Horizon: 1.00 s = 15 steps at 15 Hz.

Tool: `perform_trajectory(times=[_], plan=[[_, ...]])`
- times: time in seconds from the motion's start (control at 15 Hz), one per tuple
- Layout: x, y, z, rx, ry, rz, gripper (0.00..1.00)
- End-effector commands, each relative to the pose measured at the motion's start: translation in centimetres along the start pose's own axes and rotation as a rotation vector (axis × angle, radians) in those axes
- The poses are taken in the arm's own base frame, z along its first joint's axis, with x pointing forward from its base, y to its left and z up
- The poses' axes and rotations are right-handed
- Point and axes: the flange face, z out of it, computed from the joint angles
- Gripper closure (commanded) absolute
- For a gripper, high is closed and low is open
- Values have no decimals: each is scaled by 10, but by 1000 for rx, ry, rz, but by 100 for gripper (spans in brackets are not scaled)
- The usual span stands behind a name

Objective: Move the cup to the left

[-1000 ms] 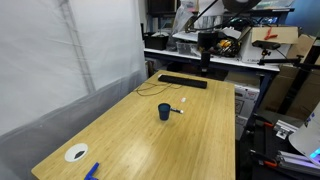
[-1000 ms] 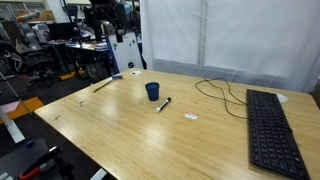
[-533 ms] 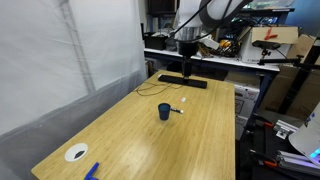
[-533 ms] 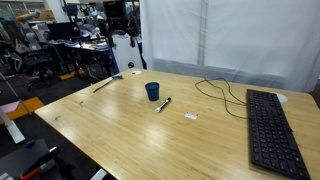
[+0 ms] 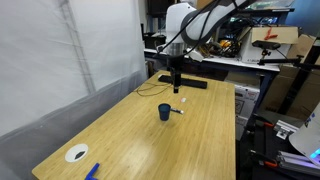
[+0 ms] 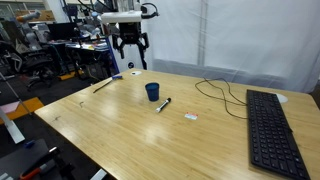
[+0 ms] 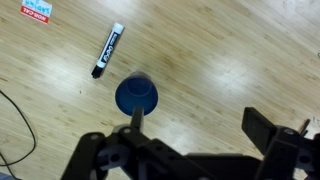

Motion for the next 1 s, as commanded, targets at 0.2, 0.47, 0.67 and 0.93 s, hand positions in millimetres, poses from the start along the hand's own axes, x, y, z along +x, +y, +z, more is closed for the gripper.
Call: perform_trajectory(times=[0.2,0.47,0.67,0.93], plan=[[17,11,31,25,-2,-68,0],[25,13,53,23,10,-116,0],[23,7,59,29,-5,-113,0],[26,8,58,29,1,-124,0]])
